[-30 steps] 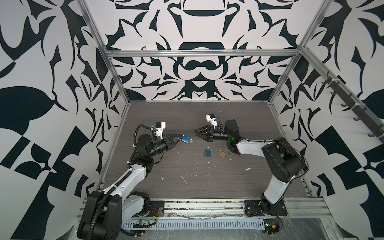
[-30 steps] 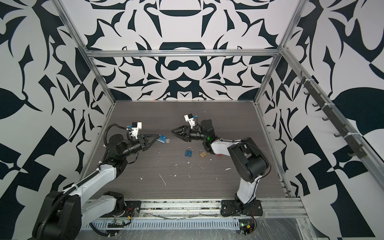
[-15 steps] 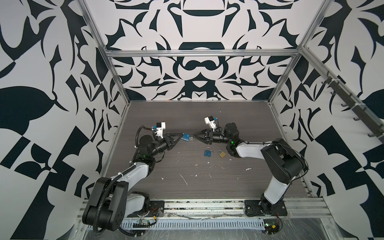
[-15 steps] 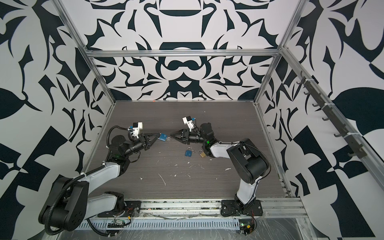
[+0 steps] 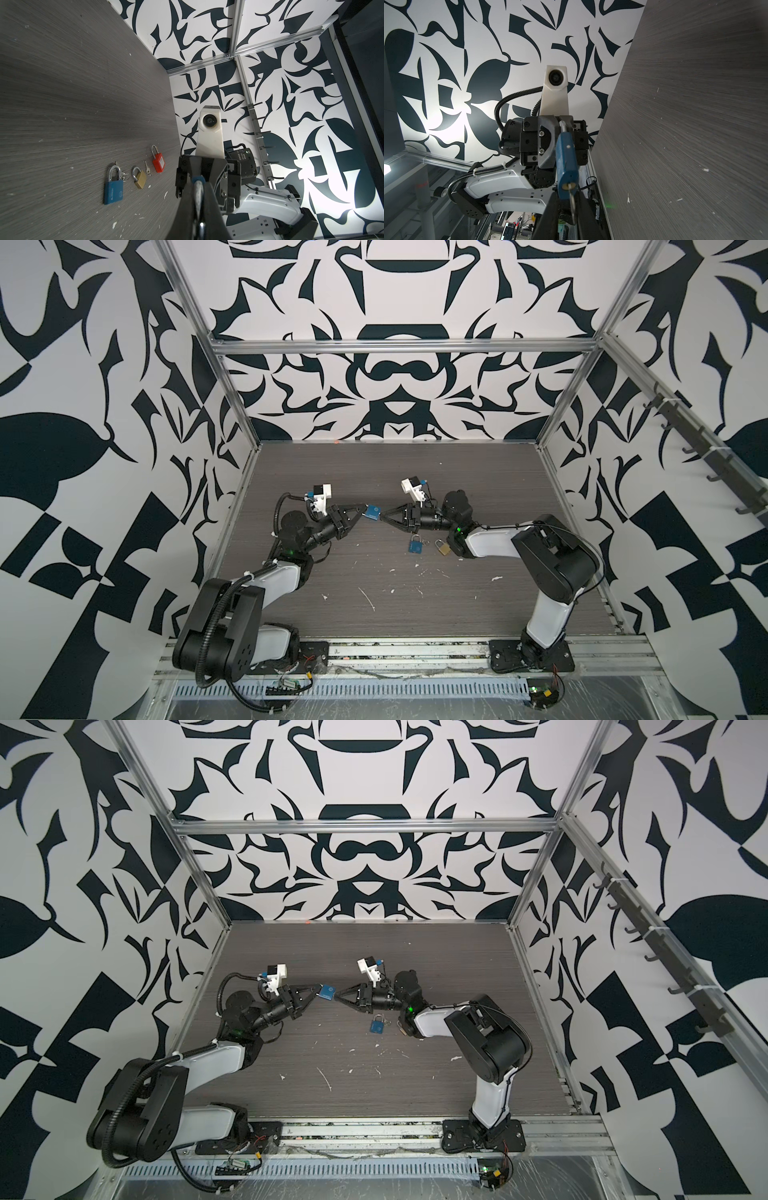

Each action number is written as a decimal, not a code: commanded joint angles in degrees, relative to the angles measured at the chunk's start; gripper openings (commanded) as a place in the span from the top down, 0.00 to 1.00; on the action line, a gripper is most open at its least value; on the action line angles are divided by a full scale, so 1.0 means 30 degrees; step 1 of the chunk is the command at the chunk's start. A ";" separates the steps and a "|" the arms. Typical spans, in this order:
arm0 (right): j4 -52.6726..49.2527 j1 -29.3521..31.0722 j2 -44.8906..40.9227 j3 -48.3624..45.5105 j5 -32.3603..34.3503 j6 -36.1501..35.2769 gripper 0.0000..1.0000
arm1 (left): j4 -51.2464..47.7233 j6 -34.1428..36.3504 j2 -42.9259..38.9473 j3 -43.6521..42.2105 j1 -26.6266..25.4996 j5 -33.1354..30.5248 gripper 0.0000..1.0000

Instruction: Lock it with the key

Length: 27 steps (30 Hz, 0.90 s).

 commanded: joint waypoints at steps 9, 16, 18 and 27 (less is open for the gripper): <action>0.1627 -0.0003 0.0057 0.0779 -0.0336 0.0163 0.99 | 0.2142 -0.0492 0.0190 -0.0624 0.0126 -0.0053 1.00; 0.2717 -0.0291 0.0529 0.0352 -0.0207 0.0510 1.00 | 0.2907 -0.1478 0.0292 -0.0669 0.0662 -0.0141 1.00; 0.3369 -0.0484 0.0696 0.0133 -0.0243 0.0885 1.00 | 0.3187 -0.1841 0.0293 -0.0685 0.0958 -0.0164 1.00; 0.4904 -0.1635 0.0763 -0.1303 -0.0474 0.1659 1.00 | -0.1334 0.0098 -0.0967 0.0695 0.1463 0.0503 1.00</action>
